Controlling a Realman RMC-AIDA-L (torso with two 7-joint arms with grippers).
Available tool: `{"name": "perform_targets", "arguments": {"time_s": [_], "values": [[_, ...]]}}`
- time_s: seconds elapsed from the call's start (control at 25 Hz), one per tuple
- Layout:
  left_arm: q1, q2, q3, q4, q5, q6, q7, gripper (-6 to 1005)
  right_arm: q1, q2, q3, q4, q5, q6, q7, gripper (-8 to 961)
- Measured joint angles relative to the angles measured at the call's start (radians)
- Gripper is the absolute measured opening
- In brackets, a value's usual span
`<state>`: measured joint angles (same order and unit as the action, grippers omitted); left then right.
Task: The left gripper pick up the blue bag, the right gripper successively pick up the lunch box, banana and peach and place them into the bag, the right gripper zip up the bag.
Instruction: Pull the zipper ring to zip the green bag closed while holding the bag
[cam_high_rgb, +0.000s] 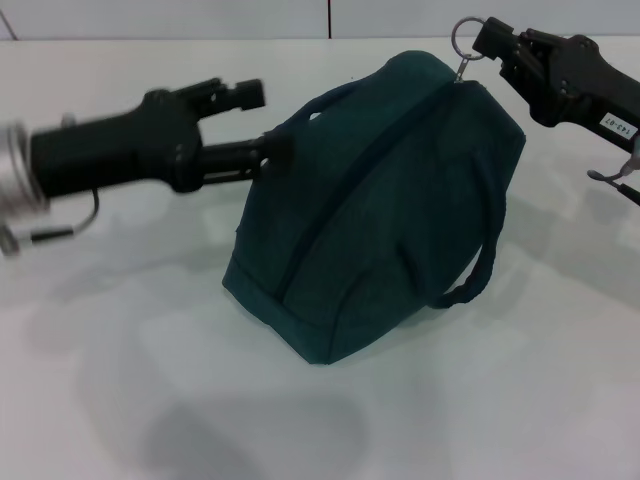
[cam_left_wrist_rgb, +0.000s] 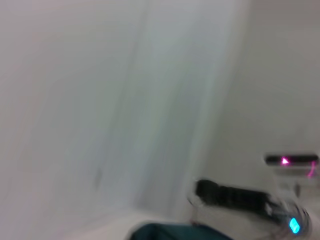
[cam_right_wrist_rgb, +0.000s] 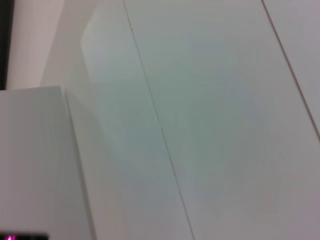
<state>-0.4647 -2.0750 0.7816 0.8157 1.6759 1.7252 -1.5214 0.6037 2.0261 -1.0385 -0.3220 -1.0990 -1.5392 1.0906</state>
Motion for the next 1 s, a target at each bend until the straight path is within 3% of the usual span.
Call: {"name": "perform_targets", "arguments": {"time_s": [0.08, 0.2, 0.36, 0.68, 1.0], "values": [[-0.018, 0.0, 0.044, 0.177, 0.067, -0.003, -0.155, 797, 0.0, 0.0, 0.0, 0.0, 0.0, 0.013, 0.0, 2], [-0.05, -0.008, 0.133, 0.438, 0.178, -0.015, -0.402, 816, 0.0, 0.001, 0.0, 0.0, 0.0, 0.027, 0.0, 1], [-0.082, -0.01, 0.301, 0.658, 0.273, -0.087, -0.639, 842, 0.003, 0.002, 0.0, 0.0, 0.001, 0.036, 0.0, 1], [-0.091, -0.011, 0.533, 0.808, 0.451, -0.201, -0.801, 841, 0.005, 0.002, 0.0, 0.01, 0.0, 0.04, 0.0, 2], [-0.096, -0.012, 0.586, 0.818, 0.525, -0.226, -0.857, 838, 0.005, 0.0, 0.0, 0.011, -0.001, 0.04, 0.0, 1]]}}
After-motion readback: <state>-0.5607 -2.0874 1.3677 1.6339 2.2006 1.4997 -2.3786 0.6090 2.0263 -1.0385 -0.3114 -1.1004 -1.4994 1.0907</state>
